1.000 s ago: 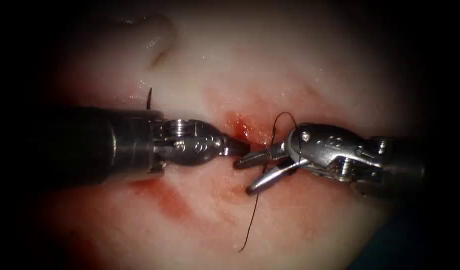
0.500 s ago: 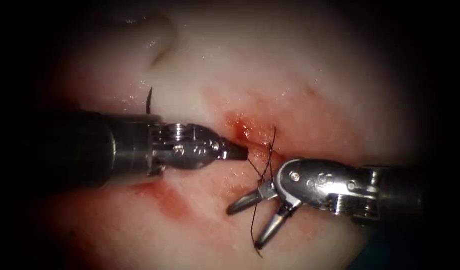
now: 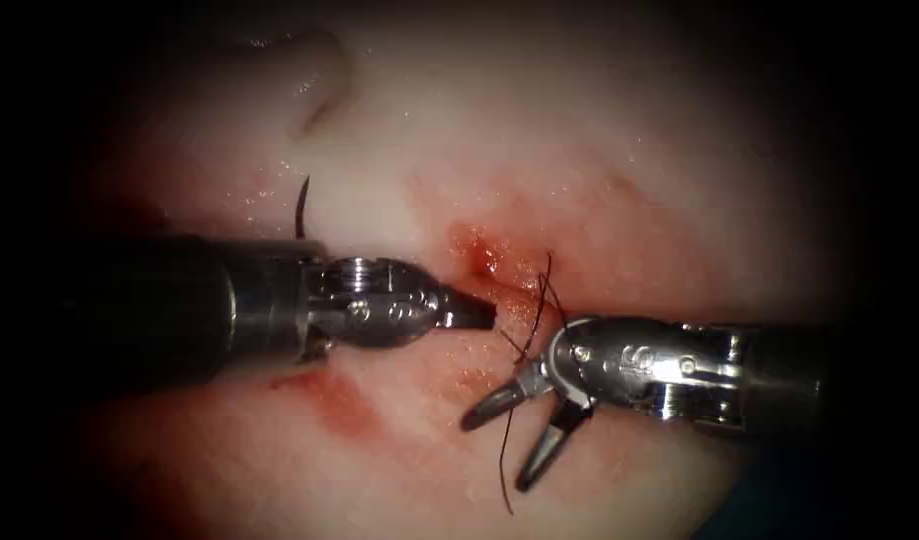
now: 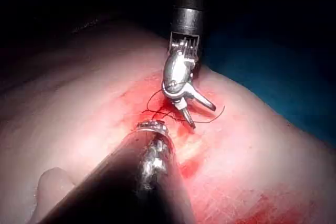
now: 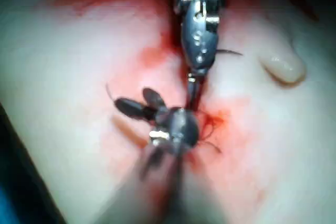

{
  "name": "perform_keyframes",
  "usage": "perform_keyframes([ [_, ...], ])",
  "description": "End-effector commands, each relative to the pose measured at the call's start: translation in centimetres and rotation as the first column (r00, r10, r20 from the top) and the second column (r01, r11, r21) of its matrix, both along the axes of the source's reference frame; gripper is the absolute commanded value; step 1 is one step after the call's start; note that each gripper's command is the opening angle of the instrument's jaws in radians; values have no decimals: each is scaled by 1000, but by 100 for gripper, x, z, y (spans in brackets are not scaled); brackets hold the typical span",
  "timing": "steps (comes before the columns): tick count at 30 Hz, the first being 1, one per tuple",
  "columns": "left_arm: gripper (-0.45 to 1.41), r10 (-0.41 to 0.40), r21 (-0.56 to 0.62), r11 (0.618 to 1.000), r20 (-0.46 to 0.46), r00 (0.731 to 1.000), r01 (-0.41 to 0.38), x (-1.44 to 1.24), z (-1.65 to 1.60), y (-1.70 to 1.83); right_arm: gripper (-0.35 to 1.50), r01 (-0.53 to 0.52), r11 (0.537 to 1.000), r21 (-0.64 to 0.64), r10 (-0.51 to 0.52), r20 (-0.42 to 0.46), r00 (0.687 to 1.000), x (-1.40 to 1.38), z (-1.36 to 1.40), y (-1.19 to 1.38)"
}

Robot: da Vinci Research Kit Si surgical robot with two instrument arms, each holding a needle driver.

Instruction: Wound Closure

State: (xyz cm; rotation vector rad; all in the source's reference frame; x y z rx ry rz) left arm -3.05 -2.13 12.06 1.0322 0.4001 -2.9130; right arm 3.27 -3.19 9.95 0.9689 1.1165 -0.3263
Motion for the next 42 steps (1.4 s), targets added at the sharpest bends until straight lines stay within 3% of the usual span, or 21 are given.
perform_keyframes([
  [1,-45,2,0,1000,1,1000,-2,-5,7,-2,44,-8,1000,-3,8,0,1000,3,8,4],
  [8,-45,0,5,1000,2,1000,0,-5,8,-2,41,-2,1000,-11,2,1,1000,2,13,-1],
  [12,-45,-4,8,1000,1,1000,4,-5,9,-2,41,14,999,-31,-14,-9,1000,8,19,-26],
  [21,-45,-7,9,1000,0,1000,7,-5,11,-3,34,33,998,-47,-34,-12,999,14,27,-49],
  [25,-45,-6,9,1000,1,1000,6,-5,11,-2,-6,39,998,-57,-40,-14,999,16,33,-52],
  [26,-45,-6,9,1000,1,1000,6,-5,11,-2,-35,37,997,-63,-38,-18,999,16,34,-53],
  [27,-45,-6,9,1000,1,1000,6,-5,11,-2,-35,37,997,-63,-38,-18,999,16,34,-53],
  [32,-45,-10,13,1000,0,1000,10,-4,11,-2,-35,36,998,-59,-37,-21,999,19,35,-40],
  [42,-45,-7,12,1000,-2,1000,7,0,13,-10,-35,-133,990,-36,132,-32,991,-6,16,9],
])
